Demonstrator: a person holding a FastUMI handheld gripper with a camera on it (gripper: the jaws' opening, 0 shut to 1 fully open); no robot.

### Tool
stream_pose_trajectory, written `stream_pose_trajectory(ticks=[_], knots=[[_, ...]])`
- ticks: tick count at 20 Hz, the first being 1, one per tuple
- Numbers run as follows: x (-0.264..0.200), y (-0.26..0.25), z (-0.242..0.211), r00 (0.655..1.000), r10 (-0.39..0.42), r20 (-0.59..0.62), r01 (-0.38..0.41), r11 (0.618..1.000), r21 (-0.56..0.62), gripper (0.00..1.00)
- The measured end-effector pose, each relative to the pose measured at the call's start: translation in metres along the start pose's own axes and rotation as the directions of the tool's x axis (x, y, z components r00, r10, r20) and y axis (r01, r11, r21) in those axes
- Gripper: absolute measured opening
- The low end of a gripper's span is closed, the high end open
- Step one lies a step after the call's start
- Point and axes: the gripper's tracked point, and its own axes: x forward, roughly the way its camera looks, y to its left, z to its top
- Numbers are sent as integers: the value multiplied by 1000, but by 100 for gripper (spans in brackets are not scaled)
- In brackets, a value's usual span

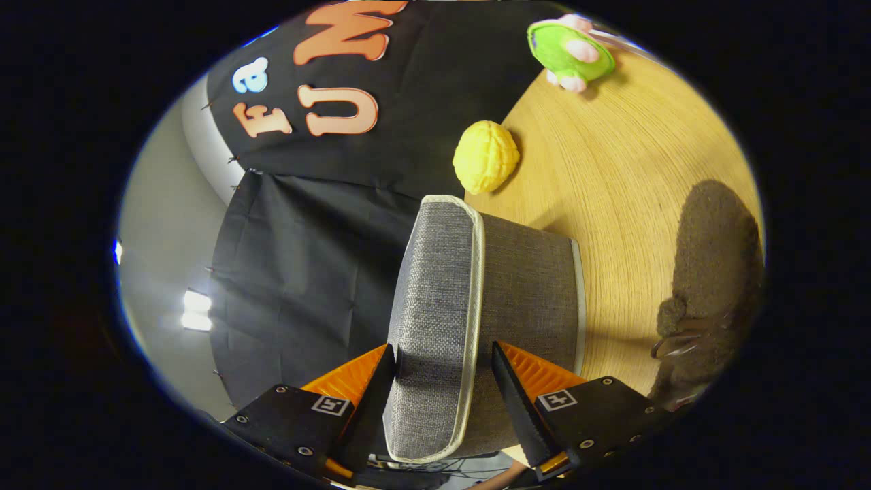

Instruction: Open the storage box then place both shoes into the box .Put the left shoe in first, then the right shoe, with the right side of both shoes facing outward in a uniform manner.

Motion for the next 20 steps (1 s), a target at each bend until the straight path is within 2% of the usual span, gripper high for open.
stream_pose_trajectory(ticks=[1, 2, 4, 7, 9, 10, 12, 13, 14, 18, 20], knots=[[-4, 7, 3, 1000, 30, 9, -30, 1000, 9, 83], [-10, 13, 8, 998, 51, 39, -51, 999, -15, 77], [-24, 18, 16, 993, 56, 100, -48, 995, -89, 76], [-28, 19, 12, 995, 61, 76, -53, 993, -103, 76], [-24, 11, 15, 996, 30, 82, -20, 993, -119, 67], [-19, 2, 14, 996, 0, 87, 11, 992, -125, 55], [-13, 2, 12, 998, 14, 56, -9, 996, -87, 42], [-13, 2, 15, 998, 18, 59, -13, 997, -80, 41], [-8, 5, 17, 997, 21, 71, -15, 996, -88, 33], [-14, 20, 20, 993, 64, 99, -52, 991, -124, 18], [-16, 28, 24, 989, 92, 118, -77, 989, -130, 14]])
